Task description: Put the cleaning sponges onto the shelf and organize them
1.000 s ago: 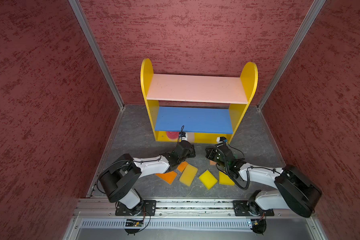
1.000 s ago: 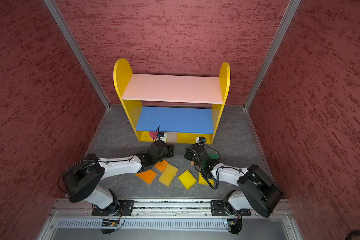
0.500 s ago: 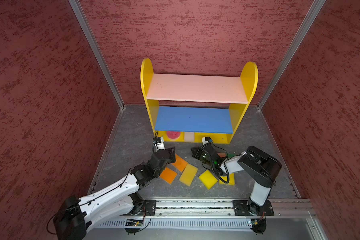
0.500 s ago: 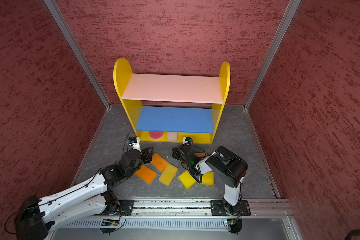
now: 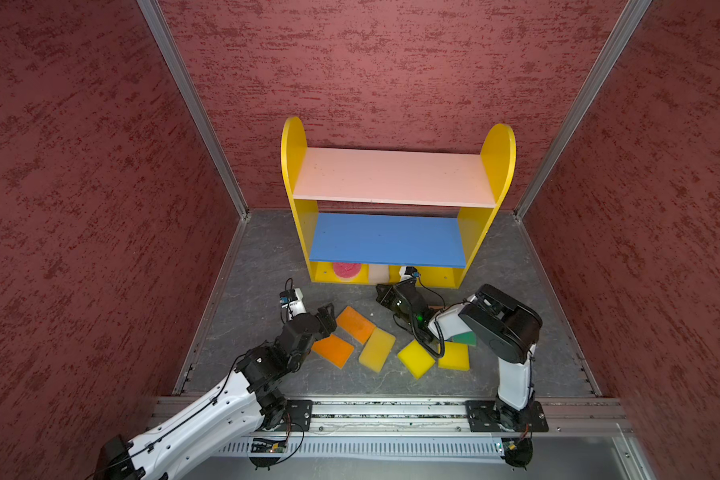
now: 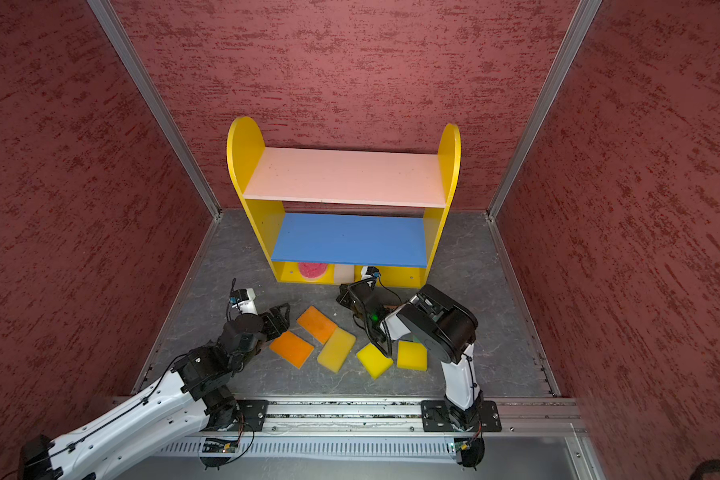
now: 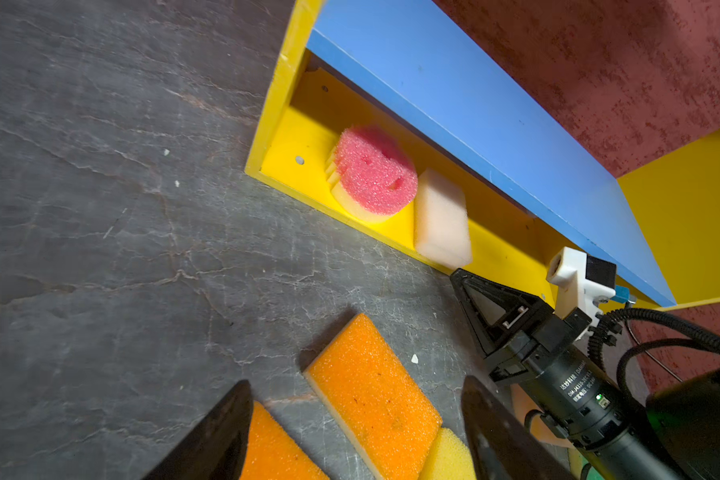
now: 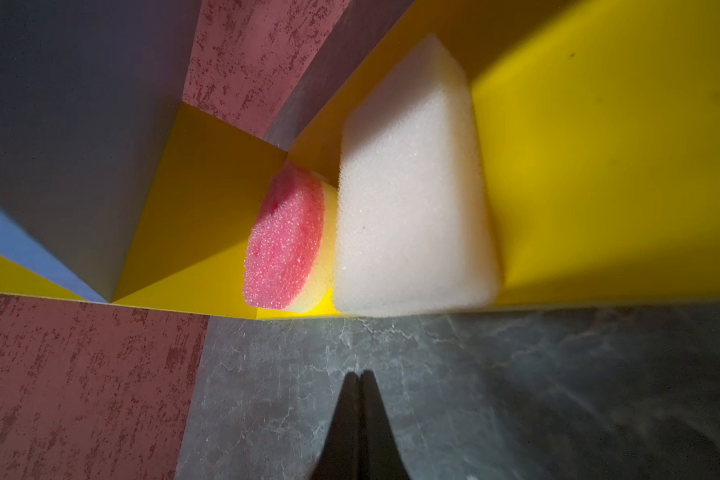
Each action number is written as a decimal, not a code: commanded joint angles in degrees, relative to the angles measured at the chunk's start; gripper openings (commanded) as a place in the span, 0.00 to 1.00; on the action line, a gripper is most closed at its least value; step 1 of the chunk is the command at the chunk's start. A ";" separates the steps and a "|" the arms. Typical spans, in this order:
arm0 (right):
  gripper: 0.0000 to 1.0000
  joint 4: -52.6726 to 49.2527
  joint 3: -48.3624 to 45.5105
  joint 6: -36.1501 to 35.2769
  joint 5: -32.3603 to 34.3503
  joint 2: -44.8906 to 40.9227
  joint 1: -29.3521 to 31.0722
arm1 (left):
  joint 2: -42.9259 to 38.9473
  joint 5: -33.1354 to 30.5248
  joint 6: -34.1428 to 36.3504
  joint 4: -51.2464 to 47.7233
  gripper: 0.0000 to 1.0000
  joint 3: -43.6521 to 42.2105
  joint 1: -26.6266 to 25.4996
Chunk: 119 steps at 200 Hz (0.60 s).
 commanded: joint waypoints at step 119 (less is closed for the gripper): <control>0.00 -3.32 5.53 1.49 4.24 3.74 0.36 | -9.13 0.56 -1.81 -11.12 0.81 -2.75 5.09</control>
